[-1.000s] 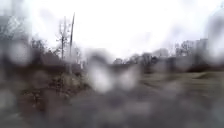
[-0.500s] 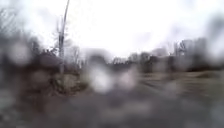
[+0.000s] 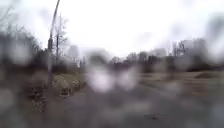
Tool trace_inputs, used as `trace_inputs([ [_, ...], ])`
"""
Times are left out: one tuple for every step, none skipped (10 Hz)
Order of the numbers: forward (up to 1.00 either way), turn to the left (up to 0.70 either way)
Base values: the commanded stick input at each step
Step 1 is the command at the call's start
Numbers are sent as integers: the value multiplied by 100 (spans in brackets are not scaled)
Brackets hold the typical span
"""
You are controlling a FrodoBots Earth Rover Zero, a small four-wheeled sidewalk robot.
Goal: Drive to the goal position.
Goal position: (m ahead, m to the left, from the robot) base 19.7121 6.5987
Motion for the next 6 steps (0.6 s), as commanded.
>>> trace_inputs([
  [100, 0],
  [100, 0],
  [100, 0],
  [100, 0],
  [100, 0],
  [100, 40],
])
